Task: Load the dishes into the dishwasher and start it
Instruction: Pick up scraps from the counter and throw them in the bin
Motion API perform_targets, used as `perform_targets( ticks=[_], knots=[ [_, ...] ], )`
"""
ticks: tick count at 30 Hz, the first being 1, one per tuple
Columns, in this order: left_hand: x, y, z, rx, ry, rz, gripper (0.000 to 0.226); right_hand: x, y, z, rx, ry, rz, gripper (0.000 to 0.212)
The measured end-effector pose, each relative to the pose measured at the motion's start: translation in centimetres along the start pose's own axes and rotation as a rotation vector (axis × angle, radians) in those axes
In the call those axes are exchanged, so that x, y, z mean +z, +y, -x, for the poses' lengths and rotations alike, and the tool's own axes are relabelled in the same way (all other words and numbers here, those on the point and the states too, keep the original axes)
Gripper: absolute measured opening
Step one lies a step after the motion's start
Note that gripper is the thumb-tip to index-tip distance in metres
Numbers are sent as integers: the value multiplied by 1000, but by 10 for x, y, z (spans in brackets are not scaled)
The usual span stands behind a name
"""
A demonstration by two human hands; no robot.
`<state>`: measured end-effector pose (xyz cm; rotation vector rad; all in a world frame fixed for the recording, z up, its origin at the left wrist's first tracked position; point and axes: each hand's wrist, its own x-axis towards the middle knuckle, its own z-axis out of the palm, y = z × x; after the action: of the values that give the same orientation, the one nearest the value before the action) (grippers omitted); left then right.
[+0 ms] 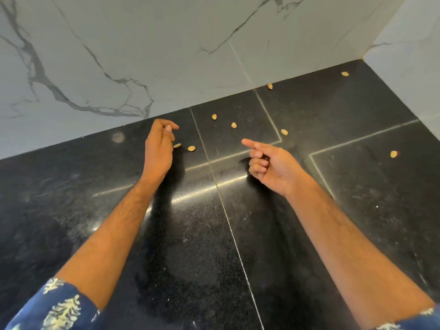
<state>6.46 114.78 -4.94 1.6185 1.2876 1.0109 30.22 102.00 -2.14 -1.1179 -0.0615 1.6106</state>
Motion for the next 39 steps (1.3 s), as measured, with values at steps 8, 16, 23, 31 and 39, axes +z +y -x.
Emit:
perform_targets(
  ticks=[8, 16, 23, 31, 39],
  knots=[
    [-14, -5, 30, -478, 206, 1224, 20, 86, 18, -43, -469, 16, 1377, 16],
    [-35, 1, 9, -85, -15, -364, 24, 118, 39, -71, -616, 96, 1944, 41],
    [-36, -21, -20, 312, -224, -1149, 48, 92, 60, -65, -786, 332, 2125, 59],
    [-39, -31, -32, 612, -268, -1230, 44, 57, 57, -32, -919, 367, 1858, 42],
    [-36, -23, -38, 803, -416, -1268, 25, 38, 88, -7, -994, 341, 2256, 38]
  ],
)
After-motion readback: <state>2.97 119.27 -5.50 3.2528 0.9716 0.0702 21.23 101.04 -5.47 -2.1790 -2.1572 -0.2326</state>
